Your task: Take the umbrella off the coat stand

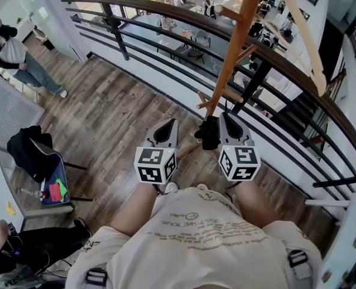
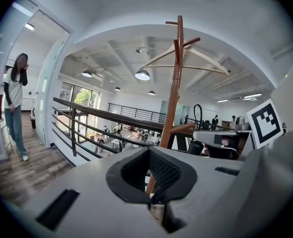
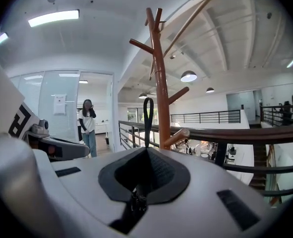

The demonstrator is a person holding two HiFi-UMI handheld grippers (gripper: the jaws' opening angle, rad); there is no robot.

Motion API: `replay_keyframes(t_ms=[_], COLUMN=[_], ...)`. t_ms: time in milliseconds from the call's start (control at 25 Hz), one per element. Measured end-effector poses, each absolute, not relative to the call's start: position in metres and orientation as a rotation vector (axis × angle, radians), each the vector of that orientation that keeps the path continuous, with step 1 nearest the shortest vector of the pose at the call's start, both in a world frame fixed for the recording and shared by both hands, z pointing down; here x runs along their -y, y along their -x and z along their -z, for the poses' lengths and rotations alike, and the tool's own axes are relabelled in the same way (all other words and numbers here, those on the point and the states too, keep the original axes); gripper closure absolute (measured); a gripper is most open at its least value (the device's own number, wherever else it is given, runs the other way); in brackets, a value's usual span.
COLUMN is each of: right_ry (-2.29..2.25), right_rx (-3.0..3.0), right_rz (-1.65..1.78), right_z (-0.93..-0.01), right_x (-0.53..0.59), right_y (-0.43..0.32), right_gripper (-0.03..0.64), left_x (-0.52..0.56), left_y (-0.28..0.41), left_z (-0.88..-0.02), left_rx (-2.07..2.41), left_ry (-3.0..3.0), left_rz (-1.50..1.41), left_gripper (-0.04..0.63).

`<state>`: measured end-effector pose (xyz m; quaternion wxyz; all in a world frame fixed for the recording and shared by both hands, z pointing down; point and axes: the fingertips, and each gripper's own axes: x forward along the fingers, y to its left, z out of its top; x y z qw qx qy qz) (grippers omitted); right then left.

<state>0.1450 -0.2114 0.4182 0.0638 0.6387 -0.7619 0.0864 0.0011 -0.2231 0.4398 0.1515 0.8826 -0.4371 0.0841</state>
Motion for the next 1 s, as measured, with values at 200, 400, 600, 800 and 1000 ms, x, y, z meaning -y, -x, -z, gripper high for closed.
replay_keyframes(t_ms=[200, 400, 600, 800, 1000], right_ry=[-1.995, -2.043, -2.045, -2.037, -2.03], right_rx=[2.256, 2.217, 2.215, 2.22, 2.225], right_rz=[-0.254, -0.278, -0.302, -0.311, -0.316], right_z=[-0.418, -0.422, -0.426, -0.428, -0.429], right_x=[0.202, 0.198, 0.197, 0.193, 0.193], right_y=[-0.169, -0.18, -0.183, -0.18, -0.177], right_gripper=[0.611, 0.611, 0.611, 0.611, 0.611], left_x=[0.221, 0.219, 0.219, 0.216, 0.217], left_y=[-0.024, -0.036, -0.043, -0.041, -0.038], left_z=[-0.439, -0.437, -0.438, -0.437, -0.437], left_rx=[1.2, 1.156, 1.138, 1.145, 1.15], left_ry=[-2.572, -2.603, -2.606, -2.602, -2.6], left_rz=[-0.251, -0.255, -0.274, -0.281, -0.28], left_gripper=[0.592, 0.592, 0.592, 0.592, 0.592])
